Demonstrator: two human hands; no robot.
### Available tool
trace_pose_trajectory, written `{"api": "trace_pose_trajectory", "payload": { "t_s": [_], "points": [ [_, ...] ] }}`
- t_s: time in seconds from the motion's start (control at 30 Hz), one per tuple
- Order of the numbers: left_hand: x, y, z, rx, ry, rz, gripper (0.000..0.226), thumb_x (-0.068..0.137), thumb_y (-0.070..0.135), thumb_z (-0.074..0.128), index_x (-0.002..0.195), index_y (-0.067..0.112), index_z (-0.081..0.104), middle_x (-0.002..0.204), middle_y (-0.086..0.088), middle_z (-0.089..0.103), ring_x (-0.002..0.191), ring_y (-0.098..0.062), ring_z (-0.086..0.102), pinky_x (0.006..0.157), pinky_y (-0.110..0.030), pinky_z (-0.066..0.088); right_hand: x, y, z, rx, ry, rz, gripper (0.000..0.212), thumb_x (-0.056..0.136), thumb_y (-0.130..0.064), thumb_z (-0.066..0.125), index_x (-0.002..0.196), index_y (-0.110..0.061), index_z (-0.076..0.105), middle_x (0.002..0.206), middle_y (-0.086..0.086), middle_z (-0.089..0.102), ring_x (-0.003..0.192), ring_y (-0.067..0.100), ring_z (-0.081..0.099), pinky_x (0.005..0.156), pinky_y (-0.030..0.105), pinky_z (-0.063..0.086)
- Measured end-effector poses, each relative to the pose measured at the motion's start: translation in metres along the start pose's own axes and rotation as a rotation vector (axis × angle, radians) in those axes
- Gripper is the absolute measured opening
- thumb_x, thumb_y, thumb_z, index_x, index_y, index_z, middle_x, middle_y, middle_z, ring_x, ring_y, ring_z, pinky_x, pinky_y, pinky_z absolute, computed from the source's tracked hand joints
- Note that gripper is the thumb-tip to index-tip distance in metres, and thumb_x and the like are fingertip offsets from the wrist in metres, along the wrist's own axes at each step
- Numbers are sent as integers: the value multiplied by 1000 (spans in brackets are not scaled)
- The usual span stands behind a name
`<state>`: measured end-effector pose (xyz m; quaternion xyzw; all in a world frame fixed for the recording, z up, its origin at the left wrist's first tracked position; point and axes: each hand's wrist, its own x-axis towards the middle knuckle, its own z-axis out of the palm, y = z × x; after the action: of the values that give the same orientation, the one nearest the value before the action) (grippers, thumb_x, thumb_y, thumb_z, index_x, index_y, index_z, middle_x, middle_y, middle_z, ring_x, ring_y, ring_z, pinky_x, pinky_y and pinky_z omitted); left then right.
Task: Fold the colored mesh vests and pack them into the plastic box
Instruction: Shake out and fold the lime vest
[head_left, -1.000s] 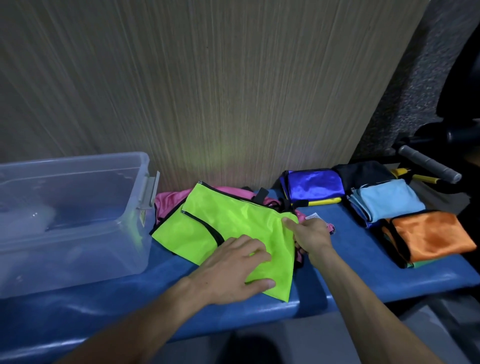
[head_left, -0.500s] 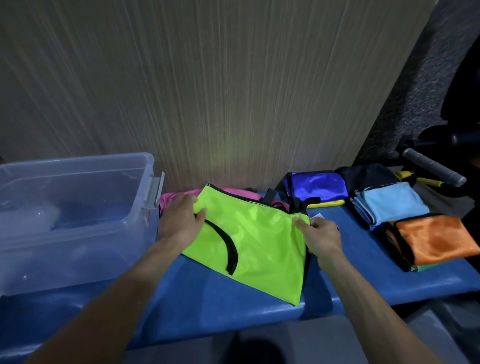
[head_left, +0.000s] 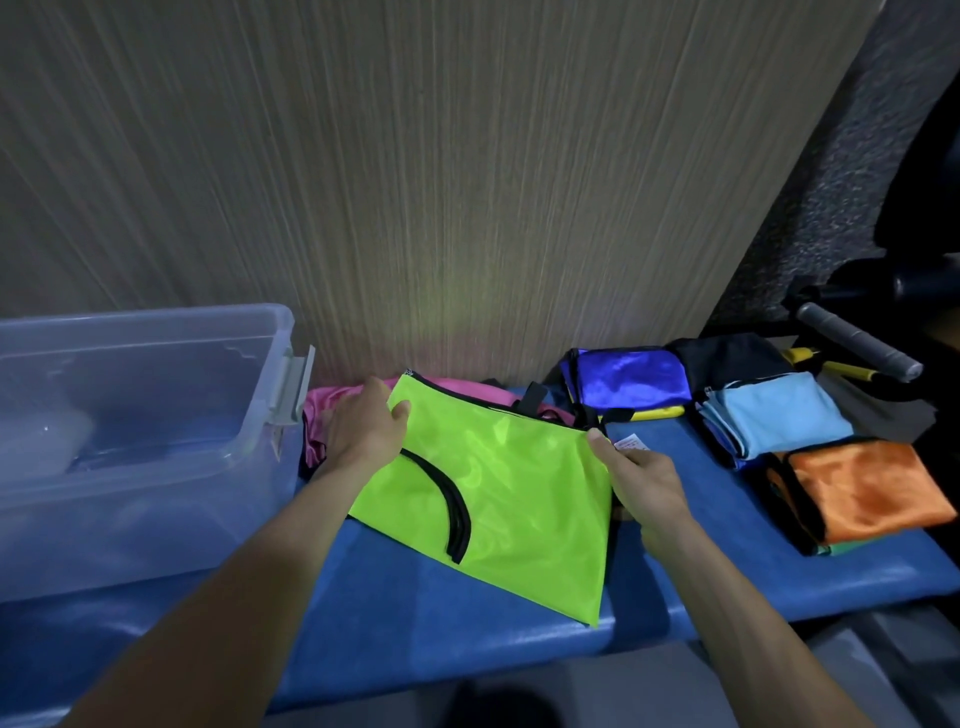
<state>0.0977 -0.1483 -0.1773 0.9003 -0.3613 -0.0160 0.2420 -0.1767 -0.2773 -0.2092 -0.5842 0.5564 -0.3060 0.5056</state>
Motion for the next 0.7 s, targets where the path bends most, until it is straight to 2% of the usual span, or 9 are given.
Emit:
{"api": "trace_pose_trajectory", "payload": {
  "t_s": [0.07, 0.1, 0.23, 0.3, 0.37, 0.43, 0.5, 0.6, 0.7],
  "points": [
    [4, -1, 3, -26, -24, 26, 29, 105, 37, 52, 117, 10, 51, 69, 5, 53, 74, -22, 56, 72, -37, 36, 1, 0, -1, 10, 0, 14, 90, 68, -70, 78, 96, 14, 61, 73, 7, 49, 70, 21, 51, 69, 53, 57],
    [5, -1, 4, -39, -18, 44, 29, 105, 35, 52, 120, 10, 50, 69, 7, 53, 75, -23, 56, 72, -37, 36, 2, -1, -1, 6, 0, 15, 91, 68, -70, 78, 99, 14, 61, 74, 8, 50, 68, 21, 52, 69, 55, 58],
    [6, -6, 5, -74, 78, 96, 20, 103, 29, 59, 115, 15, 52, 66, 13, 45, 78, -22, 54, 72, -35, 34, 2, -6, 1, -34, -9, 23, 67, 86, -48, 77, 93, 16, 62, 71, 11, 51, 56, 22, 53, 59, 38, 56],
    [4, -8, 6, -37, 158, 129, 18, 101, 29, 61, 112, 16, 53, 63, 10, 50, 69, -20, 54, 65, -34, 35, 2, -8, 4, -63, 5, 12, 54, 87, -44, 78, 79, 6, 60, 71, 11, 49, 56, 22, 51, 58, 42, 59],
    [3, -11, 8, 6, 207, 157, 20, 101, 31, 61, 112, 16, 54, 74, 1, 63, 70, -20, 58, 62, -34, 35, 2, -8, 7, -105, 33, 1, 48, 88, -41, 78, 70, -5, 52, 63, 7, 43, 52, 22, 47, 62, 49, 59],
    [3, -14, 9, 58, 196, 164, 26, 103, 35, 56, 118, 14, 53, 103, -8, 69, 89, -28, 65, 67, -37, 40, 4, -7, 8, -121, 42, 1, 50, 88, -41, 77, 66, -9, 45, 57, 4, 39, 51, 23, 44, 63, 52, 57],
    [3, -17, 11, 153, 163, 167, 34, 104, 39, 50, 126, 13, 51, 119, -12, 65, 105, -34, 65, 77, -43, 47, 3, -8, 6, -113, 26, 8, 48, 88, -43, 77, 70, -9, 48, 58, 3, 40, 50, 22, 46, 62, 49, 57],
    [2, -18, 10, 180, 139, 170, 37, 105, 39, 48, 132, 14, 49, 119, -11, 66, 106, -31, 66, 79, -42, 50, 2, -8, 6, -112, -23, 16, 46, 88, -47, 76, 76, -7, 57, 59, 4, 44, 50, 21, 49, 58, 38, 52],
    [2, -15, 5, 139, 94, 137, 37, 105, 38, 48, 134, 13, 48, 121, -10, 66, 107, -29, 66, 78, -43, 51, 2, -4, 9, -144, -16, -23, 46, 88, -44, 77, 72, -7, 55, 53, 1, 39, 53, 21, 43, 58, 39, 46]
  ]
}}
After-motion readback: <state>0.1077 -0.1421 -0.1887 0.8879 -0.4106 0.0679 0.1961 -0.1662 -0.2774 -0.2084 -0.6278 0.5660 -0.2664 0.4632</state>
